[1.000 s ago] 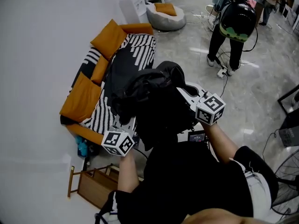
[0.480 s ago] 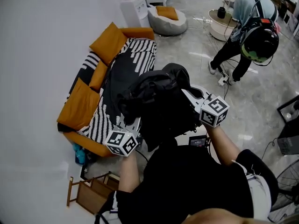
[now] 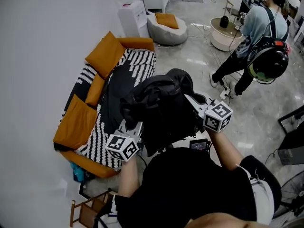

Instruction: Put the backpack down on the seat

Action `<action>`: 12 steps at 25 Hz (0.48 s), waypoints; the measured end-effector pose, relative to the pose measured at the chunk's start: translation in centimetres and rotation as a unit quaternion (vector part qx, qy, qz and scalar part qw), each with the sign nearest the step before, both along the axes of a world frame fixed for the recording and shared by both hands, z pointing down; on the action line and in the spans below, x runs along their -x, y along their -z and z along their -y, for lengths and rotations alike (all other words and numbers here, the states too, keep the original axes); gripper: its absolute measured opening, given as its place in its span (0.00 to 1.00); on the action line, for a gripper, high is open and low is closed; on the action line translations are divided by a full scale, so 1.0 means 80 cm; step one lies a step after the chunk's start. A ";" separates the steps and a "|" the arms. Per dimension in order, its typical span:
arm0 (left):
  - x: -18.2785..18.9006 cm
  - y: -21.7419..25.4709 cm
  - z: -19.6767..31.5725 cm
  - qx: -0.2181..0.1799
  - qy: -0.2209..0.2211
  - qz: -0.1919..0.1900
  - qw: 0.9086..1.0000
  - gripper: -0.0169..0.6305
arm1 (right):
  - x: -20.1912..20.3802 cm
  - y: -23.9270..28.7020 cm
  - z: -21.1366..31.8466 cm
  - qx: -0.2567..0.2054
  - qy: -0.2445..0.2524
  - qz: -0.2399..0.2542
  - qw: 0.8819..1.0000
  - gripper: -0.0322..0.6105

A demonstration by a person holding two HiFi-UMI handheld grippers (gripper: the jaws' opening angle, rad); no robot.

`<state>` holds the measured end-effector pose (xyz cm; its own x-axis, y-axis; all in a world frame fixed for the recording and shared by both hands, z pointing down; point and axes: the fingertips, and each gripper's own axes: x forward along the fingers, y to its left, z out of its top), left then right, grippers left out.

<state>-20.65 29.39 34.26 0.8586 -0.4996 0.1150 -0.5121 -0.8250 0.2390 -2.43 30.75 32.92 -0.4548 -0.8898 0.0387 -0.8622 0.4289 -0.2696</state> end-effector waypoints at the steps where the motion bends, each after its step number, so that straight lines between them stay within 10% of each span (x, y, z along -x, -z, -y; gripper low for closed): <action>1: -0.004 0.000 0.013 0.002 -0.001 -0.006 1.000 0.08 | -0.004 0.001 0.011 -0.001 0.000 0.002 1.000 0.13; 12: -0.020 0.000 0.149 -0.002 0.005 -0.001 1.000 0.08 | -0.022 0.003 0.143 0.004 -0.008 0.002 1.000 0.13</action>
